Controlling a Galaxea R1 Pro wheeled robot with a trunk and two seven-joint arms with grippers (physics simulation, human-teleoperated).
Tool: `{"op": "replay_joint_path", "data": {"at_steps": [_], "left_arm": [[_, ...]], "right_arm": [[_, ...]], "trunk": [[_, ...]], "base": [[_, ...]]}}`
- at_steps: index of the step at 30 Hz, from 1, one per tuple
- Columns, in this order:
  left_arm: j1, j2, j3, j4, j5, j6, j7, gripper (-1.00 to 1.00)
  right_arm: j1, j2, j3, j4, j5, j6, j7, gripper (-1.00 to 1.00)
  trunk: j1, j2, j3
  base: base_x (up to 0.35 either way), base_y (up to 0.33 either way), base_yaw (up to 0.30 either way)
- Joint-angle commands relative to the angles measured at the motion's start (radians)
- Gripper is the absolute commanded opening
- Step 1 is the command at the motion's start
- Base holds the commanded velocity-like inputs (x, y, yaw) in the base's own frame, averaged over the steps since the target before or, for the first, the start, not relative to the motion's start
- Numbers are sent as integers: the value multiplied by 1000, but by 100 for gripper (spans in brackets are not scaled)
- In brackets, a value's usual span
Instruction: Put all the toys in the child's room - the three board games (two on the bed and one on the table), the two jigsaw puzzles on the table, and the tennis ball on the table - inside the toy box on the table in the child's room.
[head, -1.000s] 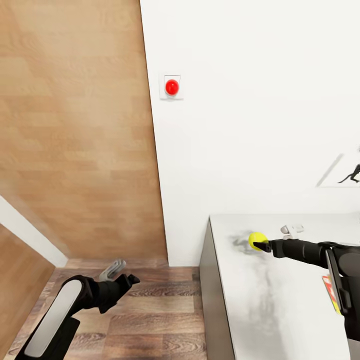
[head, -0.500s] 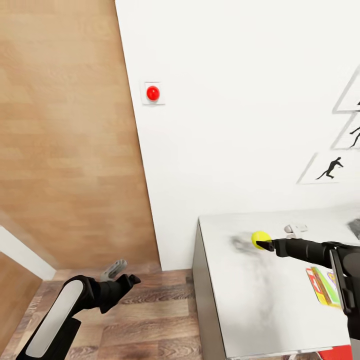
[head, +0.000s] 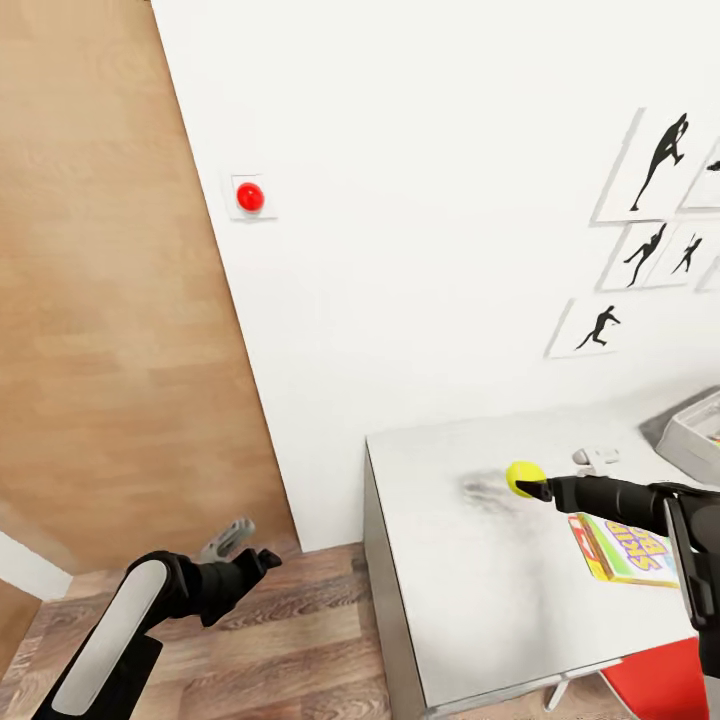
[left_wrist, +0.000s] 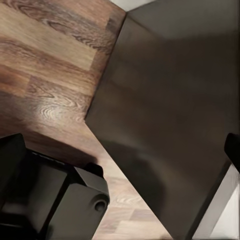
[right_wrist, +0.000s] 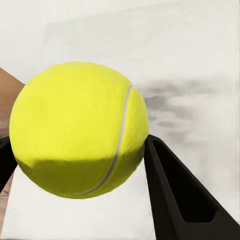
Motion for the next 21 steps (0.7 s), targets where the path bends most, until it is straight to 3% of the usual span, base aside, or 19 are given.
{"op": "replay_joint_path", "data": {"at_steps": [1,9,13,17,18,21], "left_arm": [[-1,1,-1,-1,8,1,9,100],[-1,1,-1,-2,8,1,9,100],[-1,-1,-2,-1,-13,1,8,100],[-1,-11,-13,-2,-49,1,0,100],[-1,-26,-32,-2,-102,1,-15,100],[-1,-32,-38,-2,-127,1,-21,100]], "right_arm": [[-2,-1,-5,-1,7,8,11,-100],[-2,-11,-24,-1,7,8,49,-100],[-2,-22,-40,-1,7,8,90,-100],[-2,-31,-59,-1,7,8,125,-100],[-2,-41,-80,-1,7,8,163,-100],[-2,-44,-100,-1,7,8,188,-100]], "trunk": [[1,-2,-1],[1,-2,8],[1,-2,12],[1,-2,16],[1,-2,17],[1,-2,20]], "base": [[0,0,-237],[0,0,-238],[0,0,-238],[0,0,-238],[0,0,-239],[0,0,-239]]}}
